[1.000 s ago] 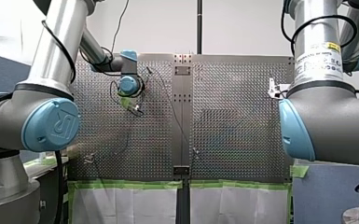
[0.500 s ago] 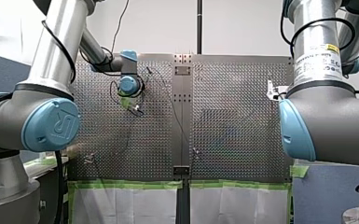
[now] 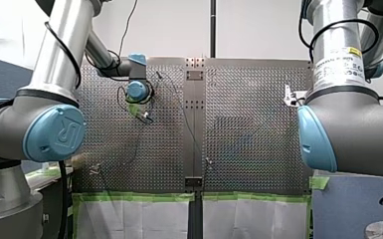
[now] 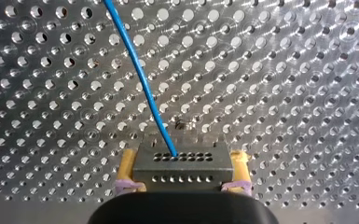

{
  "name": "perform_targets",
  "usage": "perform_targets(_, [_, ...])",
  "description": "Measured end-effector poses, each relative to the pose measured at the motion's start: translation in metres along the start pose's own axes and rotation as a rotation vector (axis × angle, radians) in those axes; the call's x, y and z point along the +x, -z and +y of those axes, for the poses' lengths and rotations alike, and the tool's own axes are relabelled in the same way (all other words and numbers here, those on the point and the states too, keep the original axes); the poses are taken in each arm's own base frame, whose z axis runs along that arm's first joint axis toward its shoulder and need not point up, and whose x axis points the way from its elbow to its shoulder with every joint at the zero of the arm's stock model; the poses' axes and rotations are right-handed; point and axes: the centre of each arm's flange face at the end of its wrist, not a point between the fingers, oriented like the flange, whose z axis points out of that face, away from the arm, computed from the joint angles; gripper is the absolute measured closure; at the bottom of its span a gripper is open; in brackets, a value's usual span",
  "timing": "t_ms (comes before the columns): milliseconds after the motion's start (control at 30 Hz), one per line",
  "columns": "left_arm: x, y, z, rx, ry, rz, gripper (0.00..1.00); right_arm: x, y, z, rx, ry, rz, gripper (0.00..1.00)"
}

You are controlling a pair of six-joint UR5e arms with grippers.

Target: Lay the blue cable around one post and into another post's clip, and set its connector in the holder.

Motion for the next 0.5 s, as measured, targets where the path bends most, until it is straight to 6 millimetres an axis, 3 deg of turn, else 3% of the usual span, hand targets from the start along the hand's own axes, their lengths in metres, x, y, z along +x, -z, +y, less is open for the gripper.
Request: perform_targets(500, [-0.0003,-0.0003,0.0,0.001,0.0,0.001,0.0,0.0009,-0.0006,-0.0005,0.0,0.0,-0.001,0.98])
